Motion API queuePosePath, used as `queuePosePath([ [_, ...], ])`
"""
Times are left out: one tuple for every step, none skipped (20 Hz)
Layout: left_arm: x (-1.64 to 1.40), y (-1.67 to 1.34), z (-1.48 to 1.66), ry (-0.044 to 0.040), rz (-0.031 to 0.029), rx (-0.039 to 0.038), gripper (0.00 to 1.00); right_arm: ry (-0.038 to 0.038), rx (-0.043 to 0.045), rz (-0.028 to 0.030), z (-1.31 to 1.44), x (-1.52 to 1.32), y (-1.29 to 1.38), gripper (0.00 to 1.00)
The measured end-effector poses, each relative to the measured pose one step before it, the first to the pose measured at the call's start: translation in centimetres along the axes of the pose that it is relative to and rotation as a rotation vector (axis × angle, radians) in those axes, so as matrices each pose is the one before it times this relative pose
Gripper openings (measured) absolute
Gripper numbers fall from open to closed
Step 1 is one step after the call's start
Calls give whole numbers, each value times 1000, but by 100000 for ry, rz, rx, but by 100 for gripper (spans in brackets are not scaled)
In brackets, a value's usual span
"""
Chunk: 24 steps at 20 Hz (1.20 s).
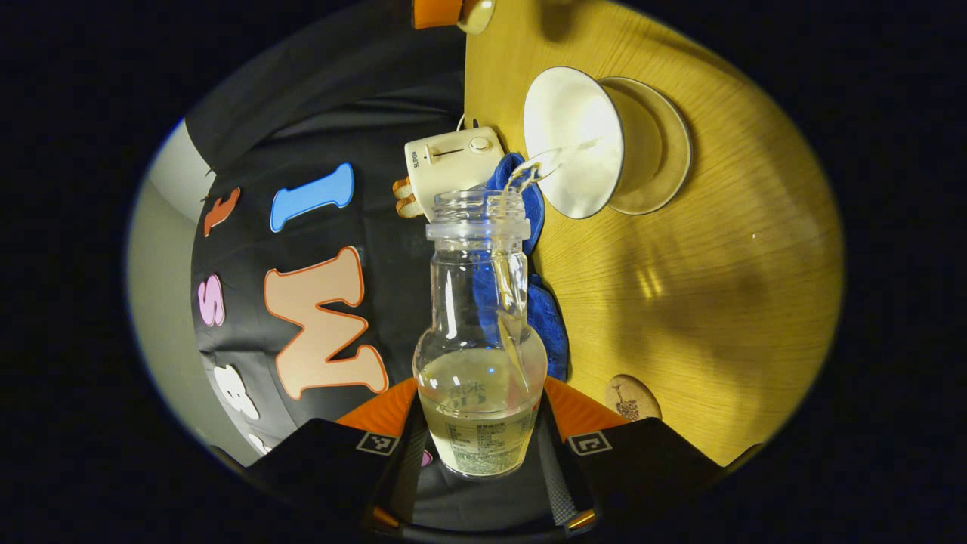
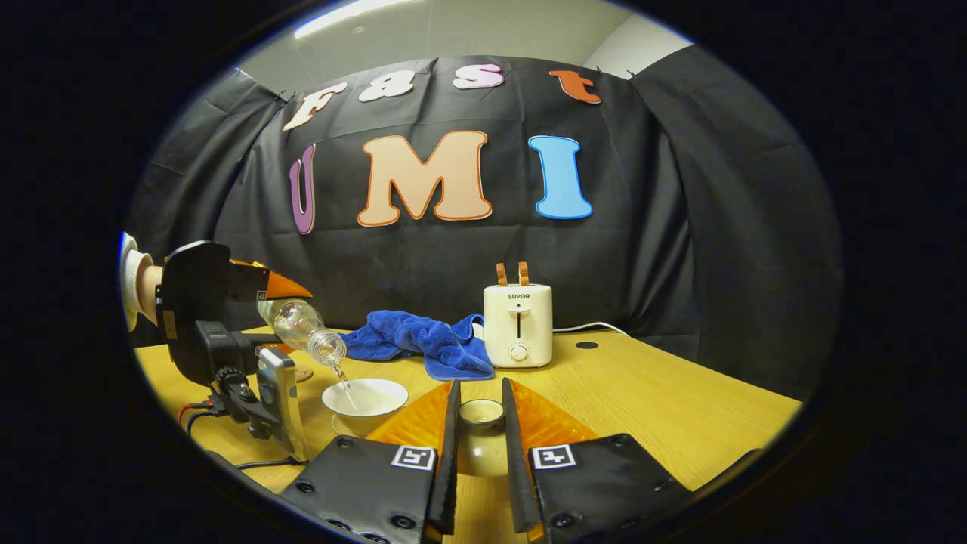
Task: Open the teacup lid with one hand, grasp the water bottle and pour water into the teacup with the other hand; after pouring, place the water bottle on the coaster and then close the teacup lid.
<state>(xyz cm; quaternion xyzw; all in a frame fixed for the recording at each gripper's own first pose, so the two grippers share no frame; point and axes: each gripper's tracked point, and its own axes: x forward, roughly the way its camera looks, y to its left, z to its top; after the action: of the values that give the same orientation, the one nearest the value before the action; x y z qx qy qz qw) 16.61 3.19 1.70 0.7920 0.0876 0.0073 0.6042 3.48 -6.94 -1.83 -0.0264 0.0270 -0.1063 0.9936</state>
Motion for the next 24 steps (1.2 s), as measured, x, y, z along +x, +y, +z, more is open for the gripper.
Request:
queuePosePath([
  [73, 129, 126, -418, 266, 1799, 65, -36, -11, -19, -69, -7, 7, 32],
  [-24, 307, 111, -191, 624, 2362, 66, -14, -9, 9, 46, 66, 20, 32],
  [9, 186, 80, -134, 520, 2115, 66, -20, -2, 5, -101, -13, 1, 32],
  [42, 9, -51, 75, -258, 1562, 66, -18, -4, 17, 46, -23, 2, 32],
  [27, 71, -58, 61, -26, 1180, 65, -12, -11, 2, 23, 82, 73, 32],
  [28, 271, 49, -243, 478, 1302, 65, -31, -17, 5, 58, -14, -3, 32],
  [47, 293, 138, -36, 315, 1271, 66, -7, 13, -8, -92, -52, -41, 32],
  [-120, 221, 27, -137, 289, 1042, 65, -8, -7, -3, -41, -22, -6, 32],
  [71, 263, 186, -257, 421, 1444, 65, -15, -16, -4, 48, -12, -7, 32],
  [-79, 376, -114, 46, 696, 1687, 65, 9, 4, 14, 47, 17, 31, 32],
  [68, 479, 49, 7, 1181, 1947, 66, 28, 9, -3, -13, 37, -1, 32],
  [-59, 422, -133, -148, 1069, 1554, 65, -14, -9, -1, 63, 24, 33, 32],
  [-4, 252, -120, 251, 587, 1002, 66, 6, -16, 1, -135, 5, -53, 32],
  [-57, 355, -172, 33, 484, 867, 65, 1, 16, -5, 47, -23, 21, 32],
  [76, 501, -108, -260, 1180, 1418, 65, -86, -22, -5, 12, -31, -13, 32],
  [13, 562, -268, 279, 1254, 1668, 65, 32, -29, 9, -35, 14, -29, 32],
  [173, 403, -172, 271, 1032, 1342, 65, 67, 56, -11, -3, 25, 56, 32],
  [-55, 360, -288, 47, 1118, 605, 65, -10, -13, -1, -1, 4, -7, 32],
  [-9, 295, -59, 22, 886, 28, 66, -15, -32, 6, 75, -30, -4, 32],
  [-77, 149, -39, -51, 735, -226, 65, -8, 20, -5, -98, -39, -17, 32],
  [113, 64, 151, -105, 943, 158, 65, 12, 9, 4, 19, 2, 4, 32],
  [13, 10, 105, -94, 612, -202, 65, -9, -26, -2, 40, 9, -40, 32],
  [176, -420, 84, 37, -382, -1032, 65, 12, 1, 1, -2, 34, 14, 32],
  [15, -508, 253, -67, -831, -2133, 65, 30, 16, 0, -61, -47, -24, 32],
])
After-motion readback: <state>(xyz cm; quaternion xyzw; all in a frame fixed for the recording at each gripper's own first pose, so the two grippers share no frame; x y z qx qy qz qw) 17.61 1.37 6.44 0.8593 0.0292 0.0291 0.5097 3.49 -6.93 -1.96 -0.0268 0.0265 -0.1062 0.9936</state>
